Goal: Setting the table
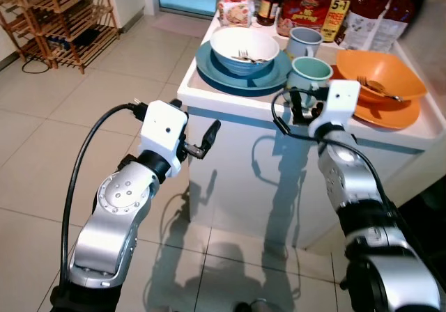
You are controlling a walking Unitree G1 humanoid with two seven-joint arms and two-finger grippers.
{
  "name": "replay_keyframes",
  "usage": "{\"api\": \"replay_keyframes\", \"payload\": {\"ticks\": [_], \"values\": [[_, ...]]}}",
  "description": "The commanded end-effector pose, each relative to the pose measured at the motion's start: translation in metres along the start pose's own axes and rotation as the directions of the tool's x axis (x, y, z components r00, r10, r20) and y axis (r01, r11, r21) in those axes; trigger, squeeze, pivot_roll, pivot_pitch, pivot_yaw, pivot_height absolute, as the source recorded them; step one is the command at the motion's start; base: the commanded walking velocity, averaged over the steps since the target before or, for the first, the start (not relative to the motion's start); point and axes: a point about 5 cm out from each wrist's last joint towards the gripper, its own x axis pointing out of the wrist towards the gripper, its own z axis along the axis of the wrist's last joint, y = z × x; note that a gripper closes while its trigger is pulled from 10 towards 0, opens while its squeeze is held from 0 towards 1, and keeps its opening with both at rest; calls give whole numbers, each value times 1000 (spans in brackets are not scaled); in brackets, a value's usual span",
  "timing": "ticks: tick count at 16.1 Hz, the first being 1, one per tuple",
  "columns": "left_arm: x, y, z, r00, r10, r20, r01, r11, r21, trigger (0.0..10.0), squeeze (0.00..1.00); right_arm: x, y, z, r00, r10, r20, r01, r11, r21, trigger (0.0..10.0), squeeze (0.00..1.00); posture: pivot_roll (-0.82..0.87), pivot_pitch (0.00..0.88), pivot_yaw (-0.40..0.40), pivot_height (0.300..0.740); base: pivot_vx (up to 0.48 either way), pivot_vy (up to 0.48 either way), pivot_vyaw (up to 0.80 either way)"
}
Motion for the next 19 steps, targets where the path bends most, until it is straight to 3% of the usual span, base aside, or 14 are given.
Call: {"api": "replay_keyframes", "payload": {"ticks": [1, 2, 3, 4, 5, 12, 19], "values": [[0, -4, 2, 1000, -26, 5, 26, 1000, 1, 10000, 0, 1, -5, 1, 1000, -14, 8, 14, 1000, 8, 10000, 576, 42, 88, -83, 740, 0, 0, 0], [0, -5, 2, 999, -35, 3, 35, 999, 1, 10000, 0, 5, -3, -2, 1000, -1, -10, 1, 1000, 29, 10000, 545, 42, 88, -83, 740, 0, 0, 0], [1, -8, 4, 998, -60, 7, 60, 998, -10, 10000, 0, 7, -1, -3, 1000, -4, -19, 6, 997, 80, 0, 427, 48, 88, -89, 740, 0, 0, 0], [0, -10, 6, 997, -80, 20, 81, 996, -31, 10000, 0, 9, 0, -2, 1000, 4, -8, -4, 996, 86, 0, 153, 47, 90, -90, 740, 0, 0, 0], [-1, -13, 8, 994, -101, 32, 102, 994, -49, 10000, 0, 9, 3, -1, 1000, 20, 2, -20, 996, 91, 0, 0, 47, 90, -90, 740, 0, 0, 0], [-2, -29, 17, 972, -216, 91, 224, 971, -89, 10000, 0, 11, 4, 2, 998, 48, 48, -51, 996, 73, 0, 0, 40, 84, -87, 740, 0, 0, 0], [-3, -29, 16, 972, -222, 83, 229, 969, -88, 10000, 0, 9, 2, -1, 998, 35, 60, -40, 996, 74, 0, 0, 43, 84, -86, 740, 0, 0, 0]]}}
